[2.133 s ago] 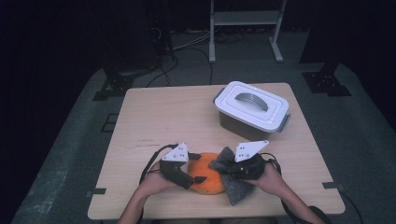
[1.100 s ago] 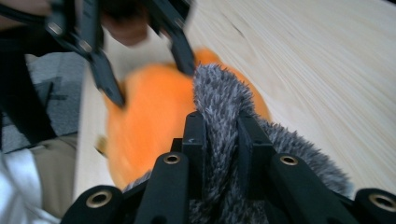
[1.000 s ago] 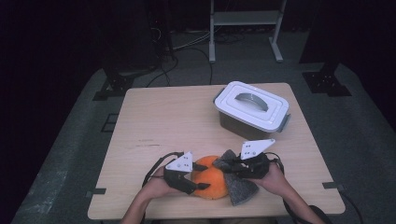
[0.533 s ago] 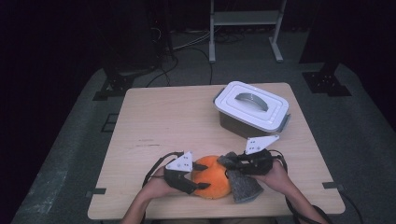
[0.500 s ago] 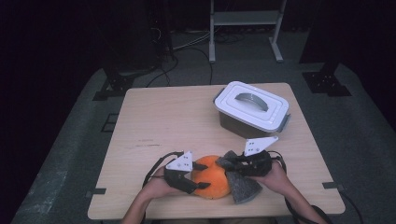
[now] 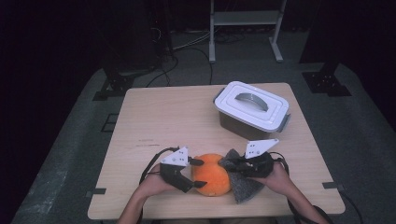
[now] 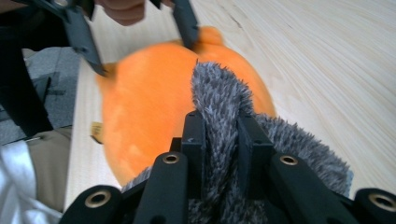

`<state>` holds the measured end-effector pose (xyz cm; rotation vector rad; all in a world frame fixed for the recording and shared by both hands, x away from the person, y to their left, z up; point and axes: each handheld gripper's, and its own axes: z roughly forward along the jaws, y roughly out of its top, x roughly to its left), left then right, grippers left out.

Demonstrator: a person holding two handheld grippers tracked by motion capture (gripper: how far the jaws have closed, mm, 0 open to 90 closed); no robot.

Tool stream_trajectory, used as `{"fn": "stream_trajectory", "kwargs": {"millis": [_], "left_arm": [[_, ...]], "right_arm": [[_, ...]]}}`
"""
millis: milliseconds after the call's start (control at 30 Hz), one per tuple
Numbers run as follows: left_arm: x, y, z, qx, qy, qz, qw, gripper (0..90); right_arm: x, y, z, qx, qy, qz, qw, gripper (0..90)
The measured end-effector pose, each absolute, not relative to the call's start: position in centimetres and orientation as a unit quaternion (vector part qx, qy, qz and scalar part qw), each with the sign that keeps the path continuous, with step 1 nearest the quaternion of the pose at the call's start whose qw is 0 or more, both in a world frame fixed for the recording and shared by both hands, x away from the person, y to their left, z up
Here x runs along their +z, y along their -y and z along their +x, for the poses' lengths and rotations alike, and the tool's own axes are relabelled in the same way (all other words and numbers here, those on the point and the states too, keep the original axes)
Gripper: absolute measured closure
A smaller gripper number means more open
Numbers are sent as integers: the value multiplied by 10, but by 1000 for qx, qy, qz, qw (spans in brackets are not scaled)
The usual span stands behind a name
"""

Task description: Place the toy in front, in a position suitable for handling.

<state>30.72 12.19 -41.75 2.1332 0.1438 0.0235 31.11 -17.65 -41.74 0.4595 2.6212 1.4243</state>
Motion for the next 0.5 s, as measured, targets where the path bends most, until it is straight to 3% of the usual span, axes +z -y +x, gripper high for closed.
{"fn": "stream_trajectory", "kwargs": {"millis": [67, 100, 200, 433, 500], "left_arm": [[-418, -123, 308, 20, -64, 879, 472, 300], [-420, -121, 308, 28, -72, 880, 469, 380], [-423, -119, 308, 36, -84, 878, 471, 407], [-423, -117, 312, 48, -116, 869, 479, 400], [-419, -121, 312, 45, -108, 865, 488, 331]], "right_arm": [[-419, 178, 313, 466, -868, 157, 67, 744], [-419, 180, 315, 467, -867, 161, 67, 744], [-415, 178, 311, 472, -865, 153, 73, 745], [-408, 153, 293, 483, -868, 92, 69, 742], [-412, 157, 299, 474, -872, 100, 76, 750]]}}
